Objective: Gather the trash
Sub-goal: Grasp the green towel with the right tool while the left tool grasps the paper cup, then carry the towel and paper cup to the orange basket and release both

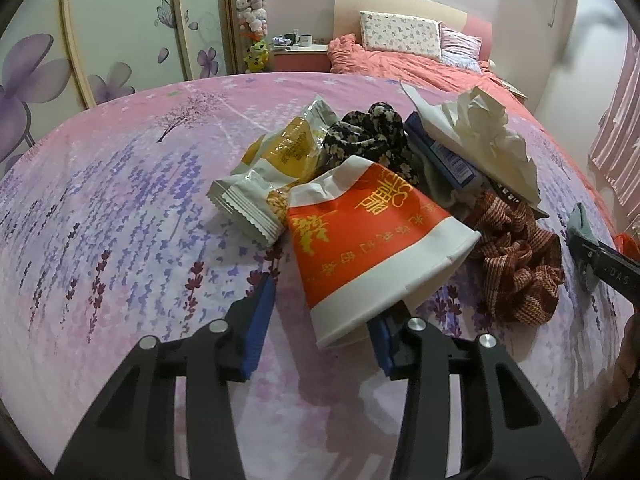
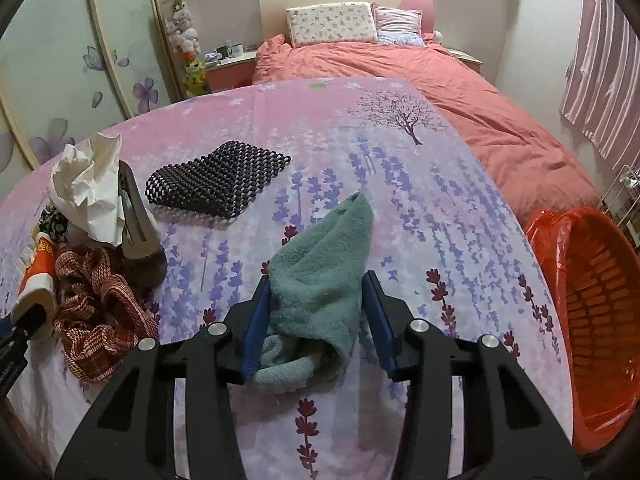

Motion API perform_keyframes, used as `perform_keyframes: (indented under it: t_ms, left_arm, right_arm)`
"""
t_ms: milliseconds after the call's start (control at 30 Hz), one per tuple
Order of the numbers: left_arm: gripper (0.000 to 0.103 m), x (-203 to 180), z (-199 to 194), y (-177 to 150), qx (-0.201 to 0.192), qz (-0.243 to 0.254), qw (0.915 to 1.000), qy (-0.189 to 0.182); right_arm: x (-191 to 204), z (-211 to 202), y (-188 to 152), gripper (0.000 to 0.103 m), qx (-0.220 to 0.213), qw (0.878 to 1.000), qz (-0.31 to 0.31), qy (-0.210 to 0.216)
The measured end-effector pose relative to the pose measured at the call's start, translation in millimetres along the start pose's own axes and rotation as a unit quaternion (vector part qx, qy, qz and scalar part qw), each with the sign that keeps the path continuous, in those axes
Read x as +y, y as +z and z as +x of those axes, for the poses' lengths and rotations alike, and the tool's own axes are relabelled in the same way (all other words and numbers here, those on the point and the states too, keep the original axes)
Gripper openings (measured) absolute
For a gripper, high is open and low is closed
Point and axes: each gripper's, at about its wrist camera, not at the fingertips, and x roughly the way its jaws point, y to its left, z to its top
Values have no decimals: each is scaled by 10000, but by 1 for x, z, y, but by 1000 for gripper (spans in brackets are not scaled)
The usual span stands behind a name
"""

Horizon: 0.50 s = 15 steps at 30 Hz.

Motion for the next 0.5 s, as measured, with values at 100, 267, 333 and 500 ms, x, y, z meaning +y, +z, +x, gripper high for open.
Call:
perform_keyframes:
  t_ms: [100, 267, 333, 500]
  left_arm:
    - [33, -3, 0, 1, -1, 228, 9997, -78]
    - [31, -15, 5, 7, -10, 929, 9957, 34]
    - [31, -16, 8, 9, -73, 1096, 9939, 41]
    - [32, -15, 11, 10, -75, 1079, 9941, -23]
  right_arm:
    - [0, 1, 0, 46, 3, 10000, -7, -16]
    - [-5, 0, 0, 46, -7, 10000, 50, 55]
    - [-6, 0, 0, 46, -8, 9999, 67, 74]
    - [-7, 0, 0, 46, 8, 10000, -11, -19]
